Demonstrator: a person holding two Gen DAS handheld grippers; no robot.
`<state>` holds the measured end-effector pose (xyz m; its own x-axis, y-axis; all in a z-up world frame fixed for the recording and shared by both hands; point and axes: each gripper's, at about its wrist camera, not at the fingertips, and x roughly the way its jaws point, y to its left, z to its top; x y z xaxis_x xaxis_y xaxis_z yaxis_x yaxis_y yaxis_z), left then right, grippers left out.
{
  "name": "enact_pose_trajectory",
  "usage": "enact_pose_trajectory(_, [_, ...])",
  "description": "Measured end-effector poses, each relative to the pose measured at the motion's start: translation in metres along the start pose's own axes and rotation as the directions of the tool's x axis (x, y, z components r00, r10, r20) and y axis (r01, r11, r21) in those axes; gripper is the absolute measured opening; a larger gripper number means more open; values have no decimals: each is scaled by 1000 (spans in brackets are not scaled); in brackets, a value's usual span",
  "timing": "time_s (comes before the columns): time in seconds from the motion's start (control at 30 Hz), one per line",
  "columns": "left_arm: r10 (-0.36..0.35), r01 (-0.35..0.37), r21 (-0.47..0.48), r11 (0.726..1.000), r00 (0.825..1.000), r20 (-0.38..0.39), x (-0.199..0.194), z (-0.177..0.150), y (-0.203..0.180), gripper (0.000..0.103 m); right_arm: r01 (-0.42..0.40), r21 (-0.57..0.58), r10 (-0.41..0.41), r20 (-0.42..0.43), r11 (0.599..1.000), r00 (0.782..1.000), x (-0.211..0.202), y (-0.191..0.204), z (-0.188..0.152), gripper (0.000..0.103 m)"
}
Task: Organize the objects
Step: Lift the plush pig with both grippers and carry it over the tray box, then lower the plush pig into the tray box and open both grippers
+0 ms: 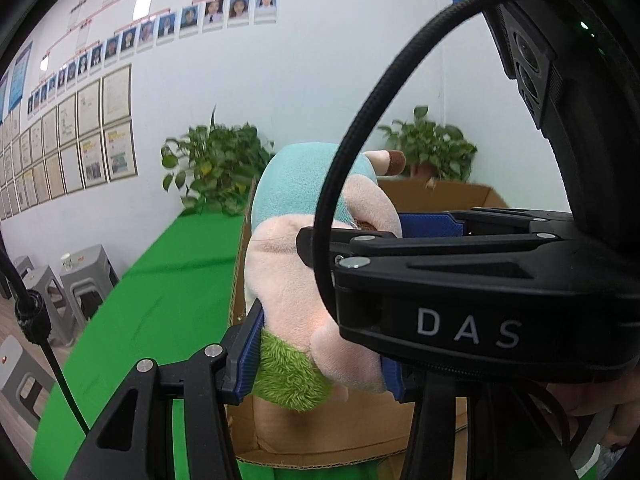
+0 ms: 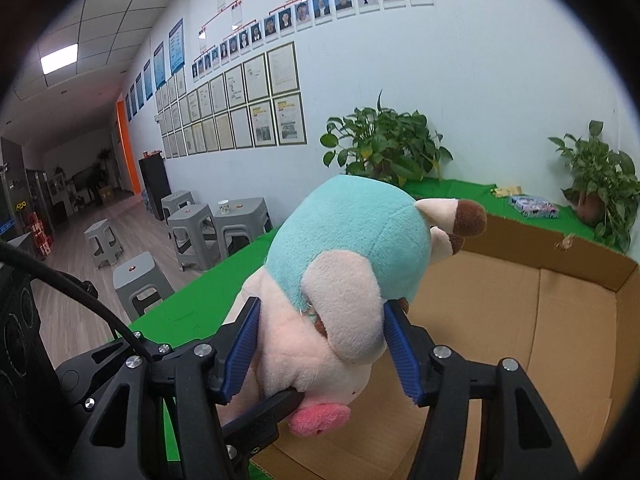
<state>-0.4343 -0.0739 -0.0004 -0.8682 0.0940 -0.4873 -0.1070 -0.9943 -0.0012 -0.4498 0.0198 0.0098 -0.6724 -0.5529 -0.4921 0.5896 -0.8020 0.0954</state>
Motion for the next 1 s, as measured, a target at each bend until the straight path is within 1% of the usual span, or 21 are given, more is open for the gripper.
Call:
enact_pose_trajectory(0.1, [-8,8,-10,1000,999,-51,28,-18,7,47,-11,19,12,-31,1000,999,13,-6,-11,58])
enact_pose_trajectory(0.13, [-7,6,-13,1000,997,-70,41,-21,12,47,-13,24,14,-39,1000,999,17,-8,-14,57])
enact_pose_trajectory(0.23, [-7,3,-26,1000,992,-126,62,-44,14,47,-26,37,29,-67,999,997,27,-12,-26,53])
enact_pose_trajectory(0.33, [-24,13,-56,998,980,-197,88,-64,19,47,-17,60,23,-105,998,994,38,-18,-37,41])
enact_pose_trajectory(0.4, [-26,14,-58,998,977,-212,103,-72,25,48,-21,85,31,-127,996,991,44,-24,-43,40])
enact_pose_trajectory(0.47, [-23,12,-55,998,977,-211,110,-79,26,48,-16,72,25,-131,997,991,43,-21,-48,40])
enact_pose_trajectory(0.57, [-26,15,-53,998,974,-227,125,-85,32,54,-10,67,20,-139,998,990,42,-22,-48,41])
enact_pose_trajectory(0.63, [-38,26,-57,998,972,-233,123,-88,38,58,-13,82,25,-147,997,989,42,-26,-49,43])
enact_pose_trajectory(0.67, [-43,31,-56,998,972,-231,125,-90,42,59,-15,89,28,-148,996,989,43,-28,-50,43])
enact_pose_trajectory(0.77, [-46,36,-52,998,975,-218,118,-92,51,57,-11,102,26,-149,995,989,42,-31,-51,44])
enact_pose_trajectory(0.8, [-49,39,-53,998,976,-213,107,-84,53,57,-9,105,25,-149,994,988,42,-31,-53,44])
enact_pose_trajectory(0.83, [-55,45,-55,998,977,-208,103,-86,58,57,-10,106,26,-149,994,988,43,-31,-53,44])
enact_pose_trajectory(0.87, [-56,46,-53,998,978,-203,88,-88,54,57,-14,105,30,-150,994,988,43,-30,-53,44])
enact_pose_trajectory(0.93, [-50,41,-55,998,981,-186,84,-87,65,57,-22,104,38,-156,994,987,43,-27,-51,44])
enact_pose_trajectory(0.97, [-54,44,-61,997,983,-177,83,-84,71,57,-37,109,54,-156,993,986,43,-26,-50,42])
enact_pose_trajectory(1.0, [-56,45,-66,997,984,-171,78,-84,72,57,-69,126,88,-157,990,984,43,-25,-48,39])
